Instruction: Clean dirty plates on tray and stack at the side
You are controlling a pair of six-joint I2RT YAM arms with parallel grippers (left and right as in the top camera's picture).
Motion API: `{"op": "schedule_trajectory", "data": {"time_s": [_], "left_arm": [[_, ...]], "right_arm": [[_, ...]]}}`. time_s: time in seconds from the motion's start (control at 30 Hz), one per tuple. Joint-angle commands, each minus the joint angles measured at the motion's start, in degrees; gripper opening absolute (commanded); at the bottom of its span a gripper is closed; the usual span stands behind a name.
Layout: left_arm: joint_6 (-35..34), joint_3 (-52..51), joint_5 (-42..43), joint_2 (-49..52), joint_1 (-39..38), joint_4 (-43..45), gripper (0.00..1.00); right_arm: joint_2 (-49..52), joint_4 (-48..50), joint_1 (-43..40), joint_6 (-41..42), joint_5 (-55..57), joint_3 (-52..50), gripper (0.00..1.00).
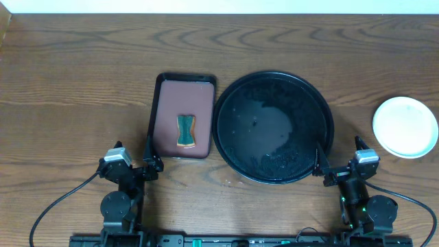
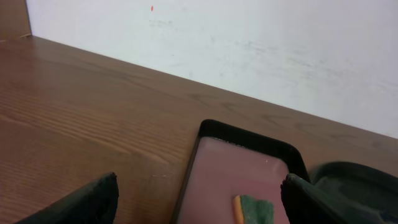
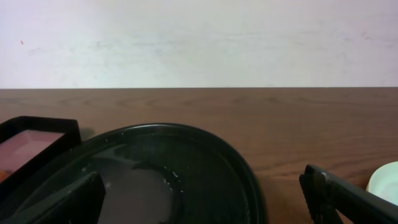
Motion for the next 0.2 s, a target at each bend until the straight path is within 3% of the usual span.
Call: {"op": "schedule_trajectory", "data": {"time_s": [0.0, 0.17], "left_arm": [[0.7, -0.6, -0.5, -0.5, 0.2, -2.8, 0.84], [0.7, -0.6, -0.5, -0.5, 0.2, -2.8, 0.84]], "right_arm": [[-0.4, 0.0, 0.3, -0.5, 0.2, -0.2, 0.99], [-0.4, 0.0, 0.3, -0.5, 0.2, -0.2, 0.99]]}}
